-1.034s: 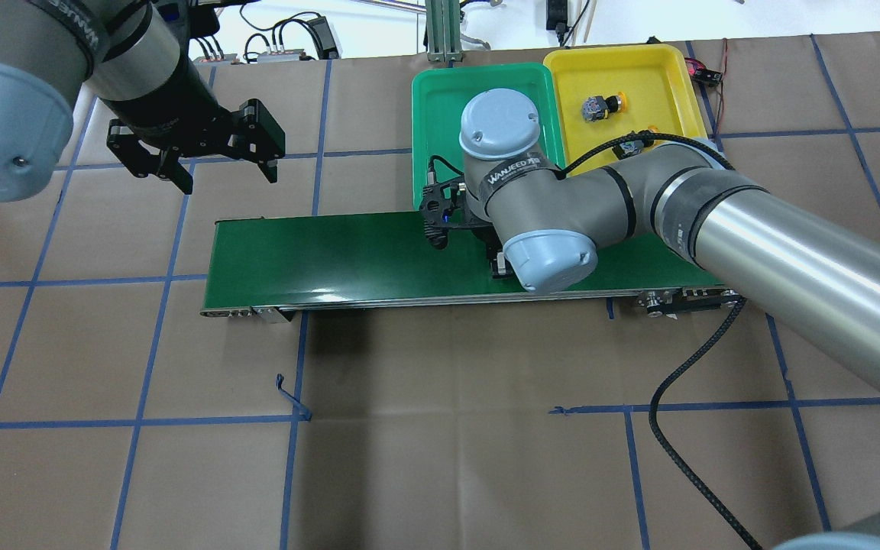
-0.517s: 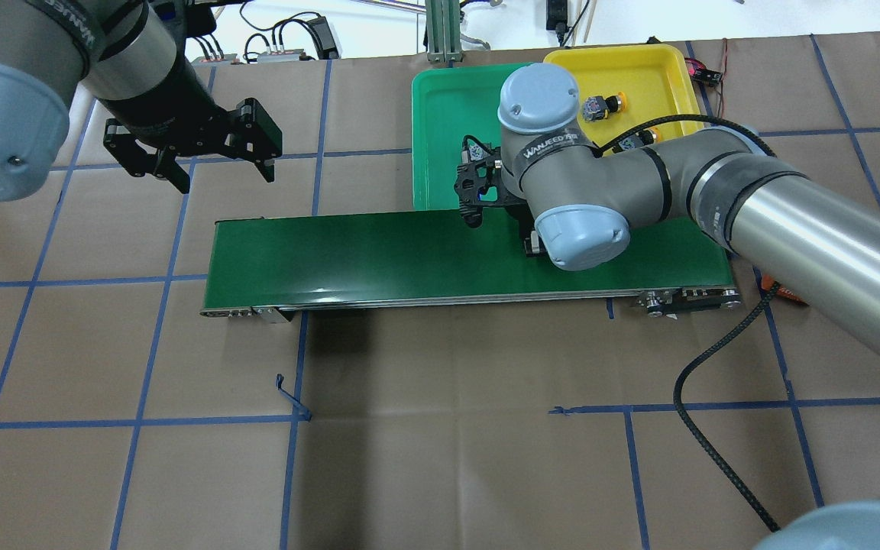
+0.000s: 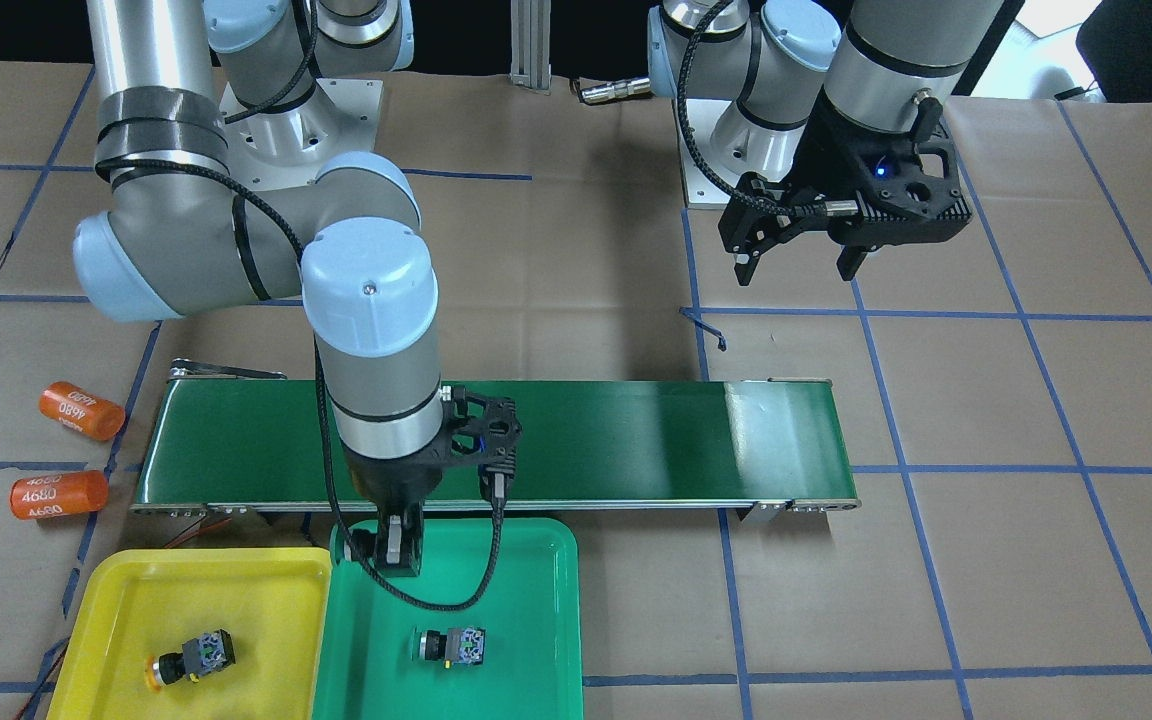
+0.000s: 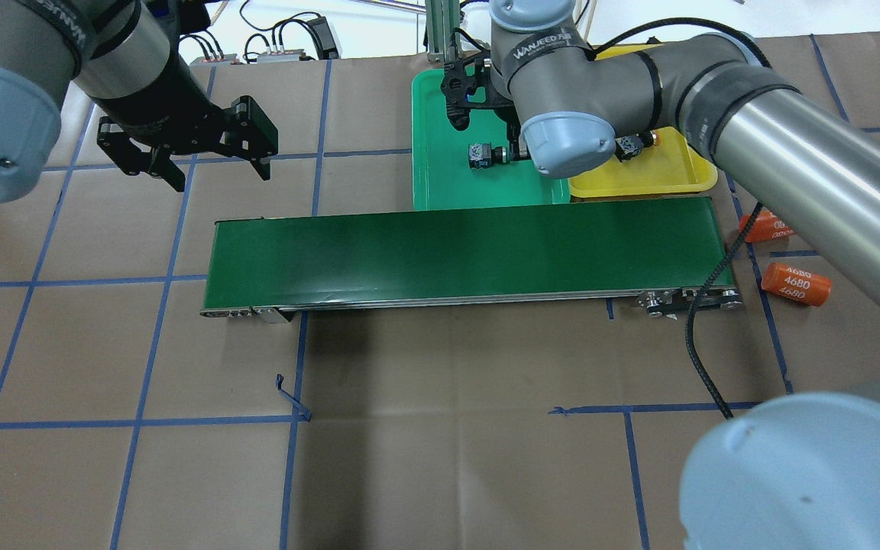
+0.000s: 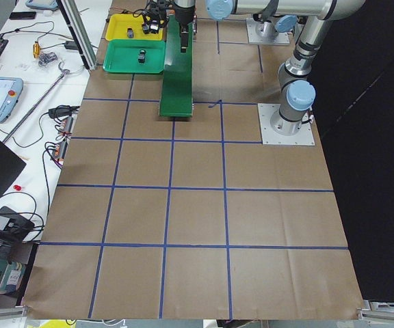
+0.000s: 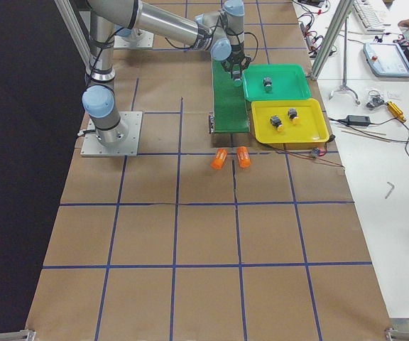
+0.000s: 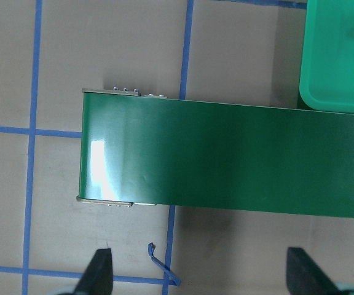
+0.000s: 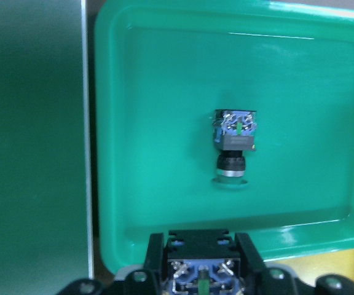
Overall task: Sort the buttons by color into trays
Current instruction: 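Lower the green button into the green tray and open the right gripper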
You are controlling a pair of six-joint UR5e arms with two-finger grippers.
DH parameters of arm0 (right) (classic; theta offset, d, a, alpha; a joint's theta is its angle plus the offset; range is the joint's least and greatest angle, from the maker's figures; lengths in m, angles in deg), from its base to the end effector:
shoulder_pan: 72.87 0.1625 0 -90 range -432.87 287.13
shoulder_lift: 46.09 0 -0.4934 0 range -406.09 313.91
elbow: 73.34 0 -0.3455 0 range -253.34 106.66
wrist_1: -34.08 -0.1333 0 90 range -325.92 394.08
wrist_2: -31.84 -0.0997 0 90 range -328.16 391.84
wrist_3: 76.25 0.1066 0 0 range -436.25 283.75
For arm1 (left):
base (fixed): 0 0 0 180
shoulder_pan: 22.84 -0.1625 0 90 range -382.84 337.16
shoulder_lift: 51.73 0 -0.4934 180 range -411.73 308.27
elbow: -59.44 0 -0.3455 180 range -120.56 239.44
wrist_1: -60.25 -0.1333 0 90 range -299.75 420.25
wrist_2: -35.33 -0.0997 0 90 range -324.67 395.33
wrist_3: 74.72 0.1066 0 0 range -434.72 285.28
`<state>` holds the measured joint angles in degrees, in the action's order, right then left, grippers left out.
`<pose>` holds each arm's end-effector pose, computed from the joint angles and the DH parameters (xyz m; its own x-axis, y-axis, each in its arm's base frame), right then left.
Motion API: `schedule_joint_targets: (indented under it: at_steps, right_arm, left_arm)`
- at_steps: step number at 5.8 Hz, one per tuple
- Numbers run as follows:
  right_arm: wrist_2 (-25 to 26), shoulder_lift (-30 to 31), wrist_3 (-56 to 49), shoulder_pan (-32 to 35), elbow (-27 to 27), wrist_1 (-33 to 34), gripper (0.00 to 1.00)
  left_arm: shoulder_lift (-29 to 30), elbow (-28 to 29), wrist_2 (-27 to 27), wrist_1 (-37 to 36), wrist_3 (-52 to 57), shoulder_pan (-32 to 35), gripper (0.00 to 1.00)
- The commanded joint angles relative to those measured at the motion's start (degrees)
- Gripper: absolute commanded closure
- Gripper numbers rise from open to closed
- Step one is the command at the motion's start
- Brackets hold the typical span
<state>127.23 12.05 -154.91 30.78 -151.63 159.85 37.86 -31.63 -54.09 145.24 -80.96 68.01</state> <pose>0.2872 -0.6603 0.3872 0.0314 -0.9590 0.2818 -0.9991 -0.0222 0.0358 -0.1410 -0.4474 0.5532 -0.9955 -0.0929 0.0183 -0.0940 0.9928 -0.0743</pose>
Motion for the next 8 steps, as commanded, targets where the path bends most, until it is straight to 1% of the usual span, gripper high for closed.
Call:
schedule_joint_targets:
  at_steps: [1, 2, 3, 4, 5, 6, 7, 8]
  right_arm:
    - [-0.12, -12.55, -0.08, 0.06, 14.86, 0.35, 0.88]
    - [-0.12, -17.05, -0.08, 0.06, 18.84, 2.44, 0.87]
    - [-0.38, -19.09, 0.09, 0.06, 19.14, 4.2, 0.65]
    - [-2.47, -19.64, -0.08, 0.06, 18.97, 4.22, 0.01]
    - [-1.88, -18.07, 0.0, -0.03, 19.32, 3.61, 0.0]
    - [-1.7, -14.75, 0.87, -0.03, 18.36, 1.52, 0.0]
    - [-1.61, -10.54, 2.45, -0.29, 18.27, -8.25, 0.0]
    - [-1.7, -5.89, 13.6, -0.72, 18.09, -20.01, 0.0]
  left_arm:
    - [-0.02, -0.08, 0.03, 0.0, 0.0, 0.03, 0.01]
    - [-0.02, -0.08, 0.03, 0.0, 0.09, 0.03, 0.01]
    - [-0.02, -0.08, 0.03, 0.0, 0.09, 0.03, 0.01]
    - [-0.02, -0.08, 0.03, 0.0, 0.09, 0.03, 0.01]
    - [-0.02, 0.01, 0.03, 0.0, 0.09, 0.03, 0.01]
    - [-0.11, 0.01, 0.03, 0.0, 0.09, 0.03, 0.01]
    - [-0.2, 0.01, 0.03, 0.0, 0.09, 0.03, 0.01]
    - [-0.37, 0.01, -0.05, 0.0, 0.09, 0.11, 0.01]
